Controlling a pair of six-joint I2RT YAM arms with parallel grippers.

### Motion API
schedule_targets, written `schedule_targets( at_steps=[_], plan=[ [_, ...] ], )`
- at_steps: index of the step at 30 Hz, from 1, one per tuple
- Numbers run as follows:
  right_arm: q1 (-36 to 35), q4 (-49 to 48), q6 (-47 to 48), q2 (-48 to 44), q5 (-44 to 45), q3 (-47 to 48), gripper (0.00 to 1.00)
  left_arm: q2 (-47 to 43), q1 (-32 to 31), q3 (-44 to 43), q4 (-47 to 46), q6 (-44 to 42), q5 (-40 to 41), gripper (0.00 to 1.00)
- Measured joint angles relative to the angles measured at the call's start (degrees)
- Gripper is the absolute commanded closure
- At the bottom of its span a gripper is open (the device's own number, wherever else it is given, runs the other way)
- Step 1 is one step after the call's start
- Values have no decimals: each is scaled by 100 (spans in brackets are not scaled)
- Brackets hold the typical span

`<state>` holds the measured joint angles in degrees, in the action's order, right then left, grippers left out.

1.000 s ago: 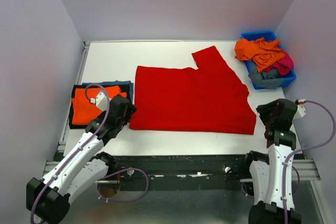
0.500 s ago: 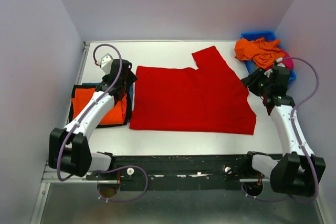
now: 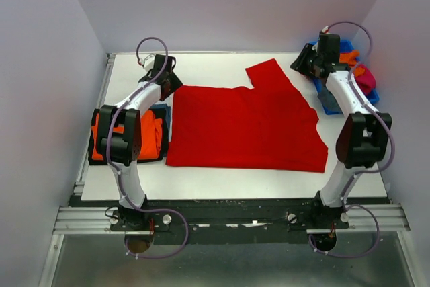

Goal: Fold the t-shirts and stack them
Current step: Grap the side of the flattened tshirt furthest away from the robot with both arms

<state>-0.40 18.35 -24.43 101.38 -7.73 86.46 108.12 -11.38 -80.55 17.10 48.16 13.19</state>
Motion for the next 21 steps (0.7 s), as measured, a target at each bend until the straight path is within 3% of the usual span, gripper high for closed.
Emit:
schedule_targets(
  at_steps=[13, 15, 16, 21],
  plan=[
    [-195, 1462, 507, 3132, 717, 3711, 48, 2035, 505, -2000, 595, -39, -767, 38],
    [-195, 1722, 535, 3624, 769, 4498, 42, 2286, 505, -2332, 669, -42, -861, 41],
    [-195, 1792, 542, 3849, 789, 4837, 30, 2361, 505, -2479, 691, -46, -925, 41],
    [-190, 1928, 483, 4277, 789, 5331, 30, 2653, 505, -2900, 789, -59, -1193, 47]
  ],
)
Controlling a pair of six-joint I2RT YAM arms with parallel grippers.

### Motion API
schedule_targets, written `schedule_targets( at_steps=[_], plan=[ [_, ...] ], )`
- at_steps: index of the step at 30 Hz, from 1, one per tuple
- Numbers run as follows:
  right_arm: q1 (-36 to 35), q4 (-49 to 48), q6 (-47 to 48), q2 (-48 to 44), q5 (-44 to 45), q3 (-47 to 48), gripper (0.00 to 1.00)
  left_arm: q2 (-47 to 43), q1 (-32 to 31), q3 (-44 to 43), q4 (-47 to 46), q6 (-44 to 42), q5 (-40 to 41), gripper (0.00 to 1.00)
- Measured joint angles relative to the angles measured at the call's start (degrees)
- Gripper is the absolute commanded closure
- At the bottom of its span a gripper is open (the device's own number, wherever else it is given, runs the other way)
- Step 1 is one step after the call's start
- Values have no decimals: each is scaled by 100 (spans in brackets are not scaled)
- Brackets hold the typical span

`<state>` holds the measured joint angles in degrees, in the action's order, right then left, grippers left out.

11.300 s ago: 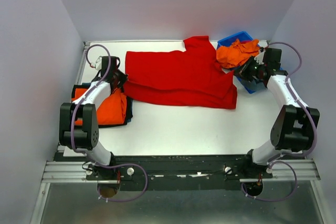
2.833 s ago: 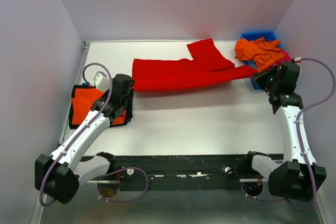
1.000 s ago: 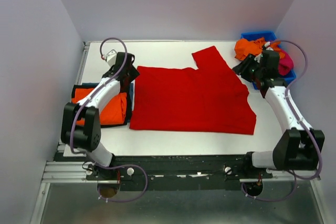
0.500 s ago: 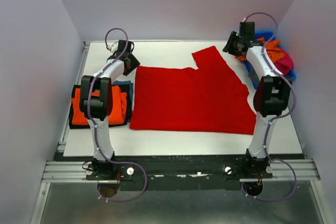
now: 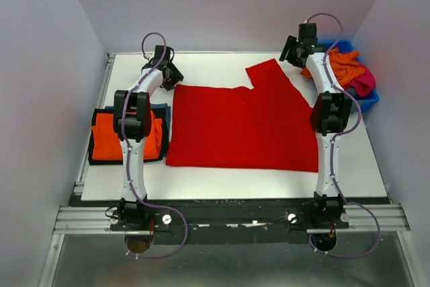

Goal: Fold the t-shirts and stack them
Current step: Grap the side of the flattened tshirt furthest away from the robot with both arms

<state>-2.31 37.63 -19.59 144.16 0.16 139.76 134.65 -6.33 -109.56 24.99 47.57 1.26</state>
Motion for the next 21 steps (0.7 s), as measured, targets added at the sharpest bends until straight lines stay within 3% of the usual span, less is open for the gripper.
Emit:
schedule_targets(
  at_steps=[7, 13, 21],
  plan=[
    [0, -61, -356, 39, -212, -31, 34, 94, 46, -103, 55, -9, -269, 65],
    [0, -68, -817, 310, -529, -31, 34, 68, 70, 81, -107, -33, -389, 93],
    [0, -59, -1207, 463, -564, -33, 35, 46, 122, 116, -162, -186, -511, 99]
  ],
)
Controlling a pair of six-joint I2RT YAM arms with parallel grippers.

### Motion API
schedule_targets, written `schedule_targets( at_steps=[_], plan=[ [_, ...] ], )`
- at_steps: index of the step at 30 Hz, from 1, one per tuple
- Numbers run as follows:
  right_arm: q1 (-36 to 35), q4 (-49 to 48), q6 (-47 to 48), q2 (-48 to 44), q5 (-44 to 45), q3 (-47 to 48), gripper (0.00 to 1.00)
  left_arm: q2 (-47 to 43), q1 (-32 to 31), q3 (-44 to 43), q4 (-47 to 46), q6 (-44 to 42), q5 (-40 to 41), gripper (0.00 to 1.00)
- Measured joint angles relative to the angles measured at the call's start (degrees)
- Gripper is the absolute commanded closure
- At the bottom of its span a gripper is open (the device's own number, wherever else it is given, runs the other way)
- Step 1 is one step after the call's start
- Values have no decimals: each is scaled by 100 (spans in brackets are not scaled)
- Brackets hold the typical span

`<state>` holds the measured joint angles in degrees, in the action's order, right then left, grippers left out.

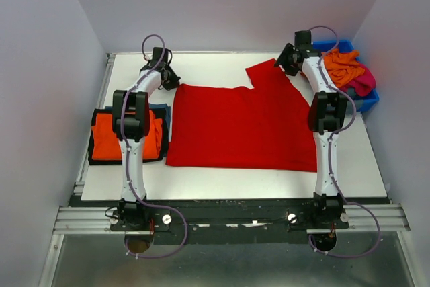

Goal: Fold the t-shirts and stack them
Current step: Grap the side of the flattened tshirt furthest away from the robot with both arms

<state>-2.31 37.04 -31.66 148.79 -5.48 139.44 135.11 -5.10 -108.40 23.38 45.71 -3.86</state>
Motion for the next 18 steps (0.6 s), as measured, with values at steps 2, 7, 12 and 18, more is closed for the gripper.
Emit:
schedule_targets(
  at_steps=[2, 7, 12, 18],
  plan=[
    [0, 2, -61, 0, 98, 0, 34, -44, 11, 50, -4, -57, 17, 100],
    [28, -26, -181, -31, 378, -251, 33, -151, 55, 205, -7, -151, 55, 100],
    [116, 94, -374, -28, 457, -260, 31, -234, 83, 328, -33, -205, 70, 100],
    [142, 140, -498, -28, 723, -216, 32, -424, 133, 625, -83, -289, 81, 100]
  ],
)
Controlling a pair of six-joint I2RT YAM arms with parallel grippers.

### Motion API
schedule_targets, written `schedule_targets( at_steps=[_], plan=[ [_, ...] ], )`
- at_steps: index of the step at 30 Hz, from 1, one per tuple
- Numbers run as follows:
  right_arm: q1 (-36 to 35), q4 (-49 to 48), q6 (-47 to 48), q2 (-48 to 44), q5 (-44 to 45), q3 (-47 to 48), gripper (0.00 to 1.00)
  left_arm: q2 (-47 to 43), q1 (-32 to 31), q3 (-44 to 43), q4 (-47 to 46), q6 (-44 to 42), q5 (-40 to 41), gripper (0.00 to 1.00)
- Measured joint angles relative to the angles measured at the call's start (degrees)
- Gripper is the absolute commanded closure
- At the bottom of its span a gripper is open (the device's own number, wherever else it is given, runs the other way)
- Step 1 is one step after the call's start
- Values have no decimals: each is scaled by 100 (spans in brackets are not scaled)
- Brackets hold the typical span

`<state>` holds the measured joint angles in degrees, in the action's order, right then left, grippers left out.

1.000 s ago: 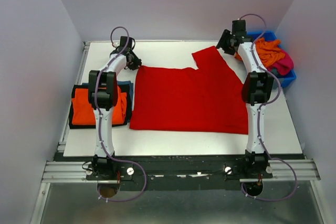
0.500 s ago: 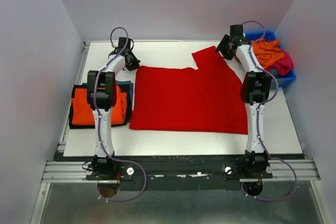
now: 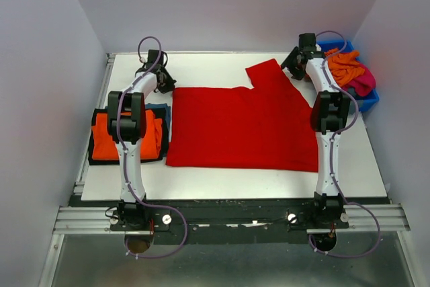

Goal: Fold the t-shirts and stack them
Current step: Grap the side of the flattened tshirt furthest away from the robot with both arms

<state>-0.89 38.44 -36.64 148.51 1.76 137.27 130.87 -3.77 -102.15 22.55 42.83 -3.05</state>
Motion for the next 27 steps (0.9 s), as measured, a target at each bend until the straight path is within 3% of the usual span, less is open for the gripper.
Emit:
schedule_targets(
  at_steps=[3, 6, 15, 18, 22, 27],
  plan=[
    [13, 61, -11, 4, 33, 28, 32, -15, 28, 11, -4, -24, -4, 100],
    [11, 170, -94, 76, 24, 208, 40, -15, 52, 11, -7, -31, -7, 100],
    [-59, 337, -289, 76, -11, 140, 38, -55, 76, 11, -11, -79, -15, 100],
    [-74, 369, -304, 76, -13, 105, 47, -59, 76, 11, -15, -90, -33, 100],
    [-94, 367, -339, 76, -22, 24, 32, -59, 76, 11, -17, -105, -48, 100],
    [-105, 354, -297, 35, 118, -7, 31, -59, 76, 11, -17, -111, -48, 100]
  ],
)
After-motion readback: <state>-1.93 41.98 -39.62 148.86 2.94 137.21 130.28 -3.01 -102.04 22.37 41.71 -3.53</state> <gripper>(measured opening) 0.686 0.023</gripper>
